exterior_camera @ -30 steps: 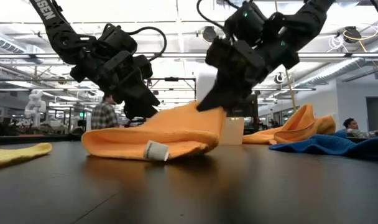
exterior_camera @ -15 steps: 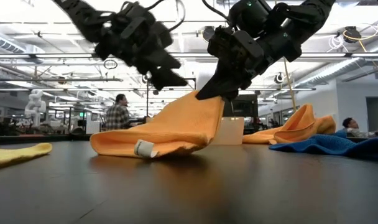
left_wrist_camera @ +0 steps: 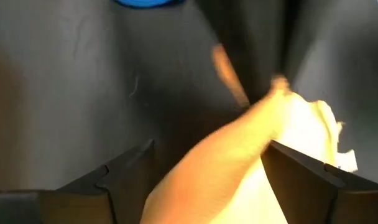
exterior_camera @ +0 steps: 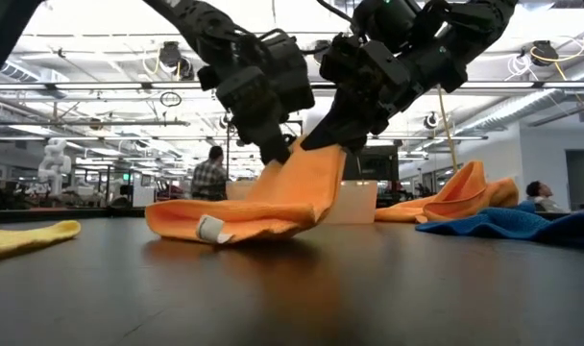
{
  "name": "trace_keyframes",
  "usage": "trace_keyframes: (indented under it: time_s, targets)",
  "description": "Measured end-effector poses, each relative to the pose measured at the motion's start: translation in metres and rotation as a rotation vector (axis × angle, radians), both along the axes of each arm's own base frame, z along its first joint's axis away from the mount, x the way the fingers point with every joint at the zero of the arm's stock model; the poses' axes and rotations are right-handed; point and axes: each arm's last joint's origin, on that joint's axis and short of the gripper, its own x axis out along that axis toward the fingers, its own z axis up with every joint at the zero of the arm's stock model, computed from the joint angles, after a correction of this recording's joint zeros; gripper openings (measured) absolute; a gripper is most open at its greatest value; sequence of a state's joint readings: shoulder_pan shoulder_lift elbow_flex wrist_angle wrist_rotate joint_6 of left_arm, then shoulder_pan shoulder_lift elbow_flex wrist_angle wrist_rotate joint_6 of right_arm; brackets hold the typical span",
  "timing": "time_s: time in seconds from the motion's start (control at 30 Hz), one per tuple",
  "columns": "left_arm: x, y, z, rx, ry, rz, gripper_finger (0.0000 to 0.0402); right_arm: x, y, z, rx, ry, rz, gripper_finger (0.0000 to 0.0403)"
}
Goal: Fold microfiber towels
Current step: Put the orange microfiber cloth into the orange bin
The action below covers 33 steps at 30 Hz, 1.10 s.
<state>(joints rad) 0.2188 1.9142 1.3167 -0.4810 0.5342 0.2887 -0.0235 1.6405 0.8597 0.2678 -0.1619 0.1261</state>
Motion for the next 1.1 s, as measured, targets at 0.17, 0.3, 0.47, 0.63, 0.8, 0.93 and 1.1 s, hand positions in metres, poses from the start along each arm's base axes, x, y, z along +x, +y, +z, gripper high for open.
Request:
trace_keyframes:
  time_s: [0.17, 0.3, 0.47, 0.63, 0.8, 0.93, 1.1]
  targets:
    - [0.001, -0.004, 0.007, 0.024, -0.002, -0.075, 0.0214, -0.001, 0.0, -0.001, -0.005, 0.011, -0.007, 0.0]
    - [0.0, -0.005, 0.014, 0.039, 0.003, -0.124, 0.0112, -0.001, 0.0, -0.001, -0.011, 0.011, -0.003, 0.0]
    - [0.0, -0.005, 0.02, 0.051, 0.019, -0.147, 0.0014, -0.005, -0.001, 0.006, -0.015, 0.009, -0.006, 0.0013]
    - [-0.001, -0.006, 0.032, 0.116, 0.077, -0.139, 0.0006, -0.013, -0.003, 0.025, -0.021, -0.022, -0.005, 0.0054]
    - [0.006, -0.008, 0.05, 0.188, 0.059, -0.126, 0.0004, -0.015, -0.015, 0.026, -0.018, -0.012, -0.044, 0.0107]
    - [0.008, -0.005, 0.062, 0.257, 0.069, -0.099, 0.0003, -0.02, -0.023, 0.027, -0.014, 0.023, -0.075, 0.0135]
    - [0.006, -0.001, 0.081, 0.302, 0.076, -0.088, 0.0003, -0.034, -0.024, 0.046, -0.038, 0.017, -0.087, 0.0169]
